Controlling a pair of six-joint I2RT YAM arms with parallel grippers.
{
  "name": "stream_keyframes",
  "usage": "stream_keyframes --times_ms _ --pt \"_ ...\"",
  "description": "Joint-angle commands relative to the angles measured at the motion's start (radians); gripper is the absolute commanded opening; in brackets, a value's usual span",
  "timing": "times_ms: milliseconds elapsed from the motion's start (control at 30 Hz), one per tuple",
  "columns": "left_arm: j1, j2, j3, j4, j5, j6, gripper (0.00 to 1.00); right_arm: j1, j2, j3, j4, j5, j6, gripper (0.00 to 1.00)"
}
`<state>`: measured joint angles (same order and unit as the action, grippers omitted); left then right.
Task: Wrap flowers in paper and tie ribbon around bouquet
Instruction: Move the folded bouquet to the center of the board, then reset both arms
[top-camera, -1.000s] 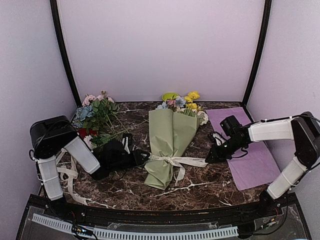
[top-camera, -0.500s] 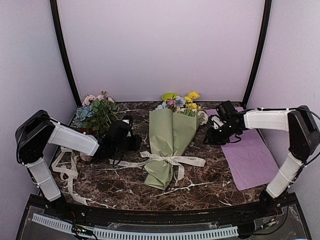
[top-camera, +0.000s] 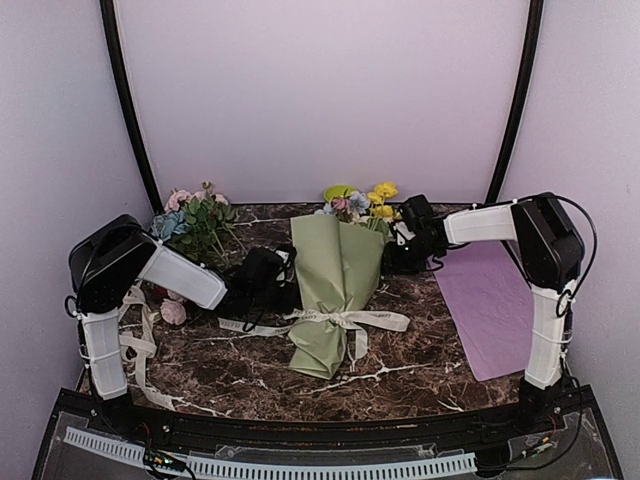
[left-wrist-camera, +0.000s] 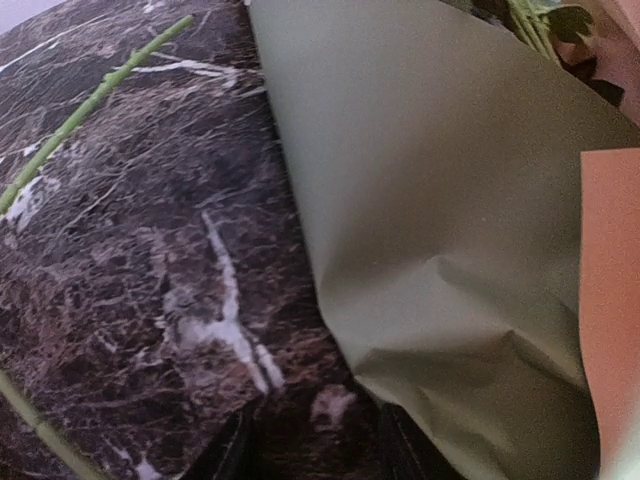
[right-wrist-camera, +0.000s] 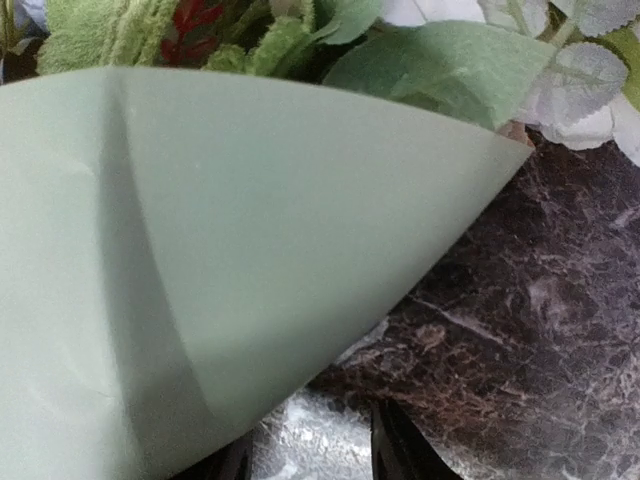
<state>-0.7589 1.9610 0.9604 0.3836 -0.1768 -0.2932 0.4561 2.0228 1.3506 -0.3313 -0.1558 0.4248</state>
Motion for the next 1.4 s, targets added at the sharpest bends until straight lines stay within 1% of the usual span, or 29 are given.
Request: stream_keyframes --times_ms 0,67,133,233,267,333,400,467,533,600,667,800,900,933,967,1067,1100,1133,1233,1333,1367 --pt "-0.055 0.028 0.004 0.1 0.072 0.044 0.42 0.004 0.037 0.055 0.064 -0.042 0.012 0.41" --pt "-0.082 0.037 0.011 0.136 0.093 0.064 0.42 0.003 0.047 0.082 0.062 -0.056 0.011 0.41" --pt "-0.11 0.047 0.039 0.137 0.106 0.086 0.42 -0.002 0.047 0.102 0.052 -0.046 0.009 0.42" --pt "-0.125 0.046 0.049 0.165 0.121 0.106 0.43 -0.02 0.023 0.107 0.051 -0.034 0.004 0.42" --pt "-0.125 0.042 0.046 0.165 0.121 0.104 0.43 -0.027 0.009 0.108 0.04 -0.016 -0.001 0.42" --pt "-0.119 0.023 0.034 0.147 0.067 0.109 0.43 -0.046 -0.028 0.096 0.019 0.017 -0.006 0.42" --pt "-0.094 -0.009 0.01 0.12 0.034 0.117 0.43 -0.07 -0.089 0.051 0.022 0.041 -0.009 0.42" --pt "-0.048 -0.05 -0.024 0.085 0.024 0.093 0.43 -0.095 -0.164 -0.016 0.035 0.062 -0.013 0.43" --pt "0.001 -0.101 -0.064 0.056 0.006 0.073 0.43 -0.116 -0.239 -0.066 0.042 0.081 -0.027 0.44" --pt "0.029 -0.168 -0.101 0.042 -0.026 0.087 0.43 -0.133 -0.32 -0.107 0.039 0.096 -0.055 0.45" --pt "0.035 -0.207 -0.118 0.036 -0.036 0.126 0.43 -0.145 -0.364 -0.138 0.024 0.11 -0.071 0.47" --pt "0.035 -0.263 -0.084 -0.038 -0.009 0.167 0.45 -0.196 -0.472 -0.206 0.01 0.118 -0.091 0.48" --pt "0.045 -0.3 -0.065 -0.093 -0.043 0.175 0.49 -0.271 -0.577 -0.315 0.075 0.088 -0.093 0.5" --pt "0.055 -0.319 -0.07 -0.097 -0.05 0.175 0.51 -0.306 -0.62 -0.355 0.109 0.067 -0.089 0.52" --pt "0.067 -0.342 -0.078 -0.097 -0.054 0.176 0.54 -0.345 -0.667 -0.404 0.154 0.048 -0.083 0.56" --pt "0.126 -0.417 -0.12 -0.089 -0.068 0.162 0.64 -0.458 -0.811 -0.541 0.287 0.042 -0.071 0.73" --pt "0.162 -0.439 -0.139 -0.082 -0.07 0.153 0.68 -0.491 -0.854 -0.582 0.326 0.048 -0.064 0.79" --pt "0.193 -0.46 -0.154 -0.078 -0.071 0.143 0.71 -0.525 -0.889 -0.625 0.372 0.054 -0.056 0.83" --pt "0.283 -0.495 -0.19 -0.091 -0.106 0.117 0.76 -0.594 -0.974 -0.745 0.506 0.121 -0.023 0.92" --pt "0.365 -0.531 -0.235 -0.088 -0.207 0.102 0.79 -0.618 -1.028 -0.874 0.665 0.204 0.012 0.98" --pt "0.392 -0.548 -0.255 -0.08 -0.229 0.093 0.79 -0.62 -1.04 -0.902 0.702 0.215 0.014 0.99"
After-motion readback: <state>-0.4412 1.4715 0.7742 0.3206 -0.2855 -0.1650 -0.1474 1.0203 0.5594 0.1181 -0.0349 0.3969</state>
